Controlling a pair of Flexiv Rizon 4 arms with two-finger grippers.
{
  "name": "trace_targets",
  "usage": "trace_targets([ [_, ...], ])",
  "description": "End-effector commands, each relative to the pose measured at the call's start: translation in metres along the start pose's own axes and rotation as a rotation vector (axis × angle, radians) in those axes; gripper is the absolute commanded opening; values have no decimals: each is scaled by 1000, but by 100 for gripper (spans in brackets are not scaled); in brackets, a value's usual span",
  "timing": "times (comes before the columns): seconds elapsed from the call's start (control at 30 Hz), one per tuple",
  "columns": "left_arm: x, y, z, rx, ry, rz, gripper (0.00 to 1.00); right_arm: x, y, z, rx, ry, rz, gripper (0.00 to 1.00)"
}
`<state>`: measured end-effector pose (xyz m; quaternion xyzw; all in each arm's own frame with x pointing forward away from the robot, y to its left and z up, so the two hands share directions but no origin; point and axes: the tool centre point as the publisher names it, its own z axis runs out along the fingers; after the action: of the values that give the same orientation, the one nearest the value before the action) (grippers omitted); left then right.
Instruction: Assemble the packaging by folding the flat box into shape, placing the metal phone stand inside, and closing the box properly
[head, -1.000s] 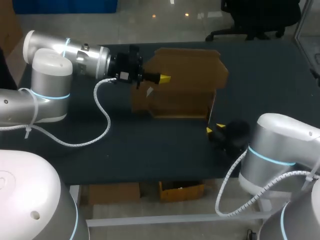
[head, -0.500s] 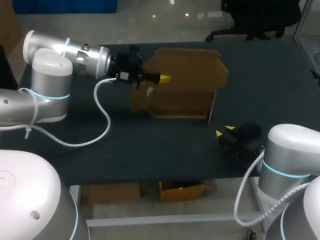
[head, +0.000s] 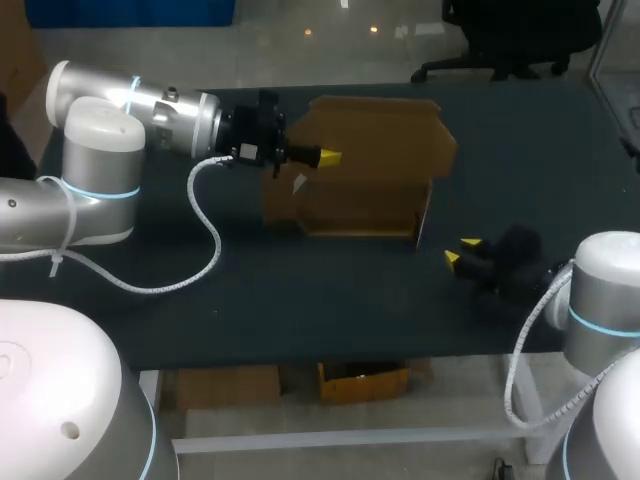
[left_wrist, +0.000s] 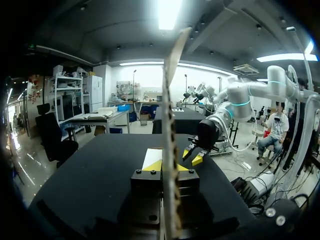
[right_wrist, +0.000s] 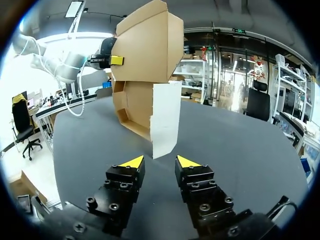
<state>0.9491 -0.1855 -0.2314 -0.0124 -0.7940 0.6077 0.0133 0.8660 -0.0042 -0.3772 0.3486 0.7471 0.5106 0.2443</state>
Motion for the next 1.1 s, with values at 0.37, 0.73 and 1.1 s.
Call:
trace_targets([
  [0.37, 0, 2, 1, -1, 0, 0, 0, -20, 5, 13, 35, 245, -72, 37],
  [0.73, 0, 2, 1, -1, 0, 0, 0, -25, 18, 29, 46, 317, -133, 38],
  [1.1, 0, 2, 1, -1, 0, 0, 0, -29, 24, 45, 67, 370, -173, 37],
])
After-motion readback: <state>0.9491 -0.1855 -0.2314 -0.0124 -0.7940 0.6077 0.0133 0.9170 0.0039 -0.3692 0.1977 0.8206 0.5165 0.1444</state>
